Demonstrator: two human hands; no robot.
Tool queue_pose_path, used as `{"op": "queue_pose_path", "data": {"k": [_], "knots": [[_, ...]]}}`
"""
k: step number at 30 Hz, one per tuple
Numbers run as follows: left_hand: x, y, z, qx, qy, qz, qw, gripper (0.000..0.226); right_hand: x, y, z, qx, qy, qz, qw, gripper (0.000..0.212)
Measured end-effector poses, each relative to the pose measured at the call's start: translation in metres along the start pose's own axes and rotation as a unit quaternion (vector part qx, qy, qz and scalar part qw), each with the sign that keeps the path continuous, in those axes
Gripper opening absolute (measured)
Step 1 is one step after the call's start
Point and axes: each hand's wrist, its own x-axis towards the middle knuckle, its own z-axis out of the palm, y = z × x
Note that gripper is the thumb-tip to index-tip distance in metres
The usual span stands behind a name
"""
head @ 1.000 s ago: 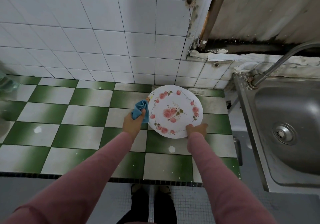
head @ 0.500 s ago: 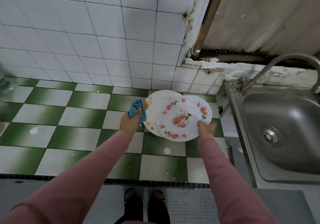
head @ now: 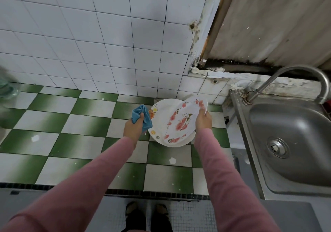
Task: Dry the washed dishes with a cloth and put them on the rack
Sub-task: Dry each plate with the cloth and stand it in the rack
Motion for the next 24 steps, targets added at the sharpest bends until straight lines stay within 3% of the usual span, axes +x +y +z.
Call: {"op": "queue_pose_path", "data": {"k": [6, 9, 12, 17, 21, 24], "knots": [[-0.005, 0.005, -0.003, -0.001, -0.033, 0.023, 0.999, 0.031, -0.032, -0.014, 0.014, -0.016, -0.036, -0.12, 0.992, 0.038], [-0.007, 0.006, -0.004, -0.01, -0.039, 0.039, 0.998, 0.029, -0.035, -0.01, 0.021, -0.055, -0.047, -0.181, 0.981, 0.048], [-0.012, 0.008, 0.001, -0.036, -0.01, 0.058, 0.998, 0.028, -0.043, -0.013, 0.022, -0.018, -0.07, -0.166, 0.983, 0.047], [-0.019, 0.017, 0.012, -0.034, -0.023, 0.112, 0.993, 0.019, -0.058, -0.023, 0.017, 0.188, -0.094, -0.045, 0.977, 0.042], [-0.025, 0.011, 0.019, 0.089, -0.088, 0.137, 0.983, 0.039, -0.071, -0.027, 0.008, 0.334, -0.186, 0.04, 0.923, 0.051], [-0.03, 0.003, 0.029, 0.219, -0.169, 0.196, 0.941, 0.053, -0.075, -0.024, 0.007, 0.359, -0.238, 0.048, 0.901, 0.059]]}}
